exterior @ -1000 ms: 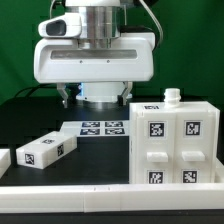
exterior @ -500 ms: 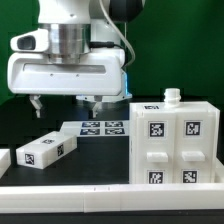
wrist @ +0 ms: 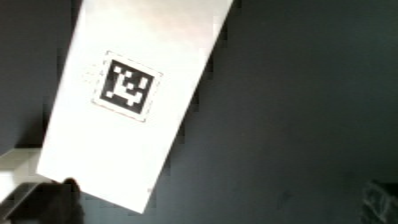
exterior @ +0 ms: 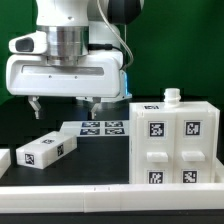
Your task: Assemble cabinet
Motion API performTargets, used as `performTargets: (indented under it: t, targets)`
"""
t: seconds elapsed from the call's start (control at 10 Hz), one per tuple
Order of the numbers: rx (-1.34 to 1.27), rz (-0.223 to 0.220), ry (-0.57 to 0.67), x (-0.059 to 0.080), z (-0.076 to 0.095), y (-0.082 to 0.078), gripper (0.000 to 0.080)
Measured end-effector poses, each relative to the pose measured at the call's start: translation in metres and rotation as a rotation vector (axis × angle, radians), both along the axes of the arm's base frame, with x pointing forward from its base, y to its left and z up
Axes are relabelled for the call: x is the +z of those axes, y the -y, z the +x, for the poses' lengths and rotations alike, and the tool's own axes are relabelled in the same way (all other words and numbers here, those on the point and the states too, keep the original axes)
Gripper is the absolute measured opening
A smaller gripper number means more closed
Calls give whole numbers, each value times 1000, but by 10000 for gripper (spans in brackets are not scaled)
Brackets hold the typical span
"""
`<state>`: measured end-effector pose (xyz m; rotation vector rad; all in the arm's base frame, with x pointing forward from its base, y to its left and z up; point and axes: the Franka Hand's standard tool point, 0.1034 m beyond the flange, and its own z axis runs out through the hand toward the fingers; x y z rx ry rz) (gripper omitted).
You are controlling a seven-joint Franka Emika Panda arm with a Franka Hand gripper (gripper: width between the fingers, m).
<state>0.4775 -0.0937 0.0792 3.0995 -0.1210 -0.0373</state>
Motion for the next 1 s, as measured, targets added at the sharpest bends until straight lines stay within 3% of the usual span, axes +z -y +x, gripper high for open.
performTargets:
  t: [0.1, 0.3, 0.6, 1.0]
  targets:
    - [-15, 3, 1, 0, -1, 2, 796]
    - [-249, 7, -19, -7, -15, 27, 796]
    - [-371, 55, -14, -16, -18, 51, 796]
    - [-369, 55, -14, -17, -17, 50, 796]
